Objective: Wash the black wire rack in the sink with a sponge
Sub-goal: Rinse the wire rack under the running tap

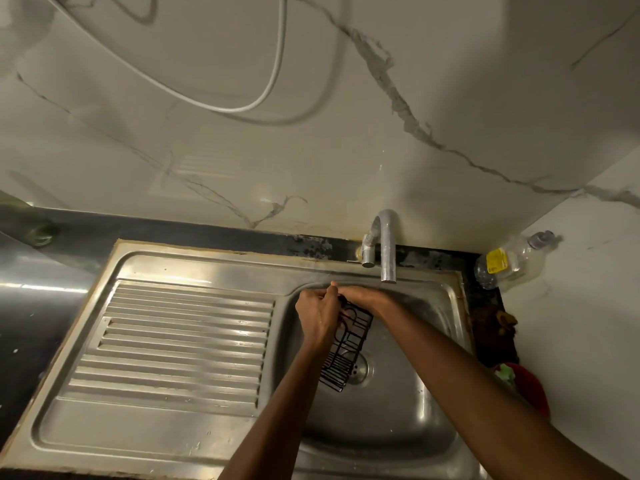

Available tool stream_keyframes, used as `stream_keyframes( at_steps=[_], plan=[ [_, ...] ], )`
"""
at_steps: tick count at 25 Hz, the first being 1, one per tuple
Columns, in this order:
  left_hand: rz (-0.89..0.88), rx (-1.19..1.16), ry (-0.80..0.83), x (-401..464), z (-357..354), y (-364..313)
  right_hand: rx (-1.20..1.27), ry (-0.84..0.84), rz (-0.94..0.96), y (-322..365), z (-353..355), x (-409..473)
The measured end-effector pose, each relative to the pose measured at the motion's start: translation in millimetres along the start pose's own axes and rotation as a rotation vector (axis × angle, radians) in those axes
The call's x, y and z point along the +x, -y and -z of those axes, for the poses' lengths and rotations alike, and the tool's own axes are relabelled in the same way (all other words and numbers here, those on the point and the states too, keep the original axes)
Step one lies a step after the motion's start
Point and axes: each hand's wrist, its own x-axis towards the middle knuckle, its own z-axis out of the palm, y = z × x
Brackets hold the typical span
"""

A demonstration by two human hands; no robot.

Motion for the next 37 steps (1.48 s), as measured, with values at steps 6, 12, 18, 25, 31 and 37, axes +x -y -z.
stream_keyframes(
  at_steps=[6,12,18,25,31,37],
  plan=[
    [0.0,-0.013,0.074,9.7,30.2,-3.7,0.141,-0.253,-0.087,8.8,3.6,-53.0],
    [0.006,-0.11,0.146,21.2,47.6,9.4,0.306,-0.33,-0.004,-49.3,43.4,-84.7],
    [0.101,-0.182,0.145,19.4,48.3,21.1,0.494,-0.44,0.061,-71.7,51.6,-106.3],
    [0.207,-0.077,0.246,32.3,23.8,5.8,0.552,-0.753,-0.097,-96.1,49.6,-110.1],
    [0.067,0.327,0.508,38.3,-31.9,-34.1,1.061,-0.569,-0.286,-143.7,38.3,-127.6],
    [-0.22,0.69,0.541,38.1,-69.9,-51.7,1.297,-0.406,-0.286,-164.7,16.0,-143.7]
  ],
)
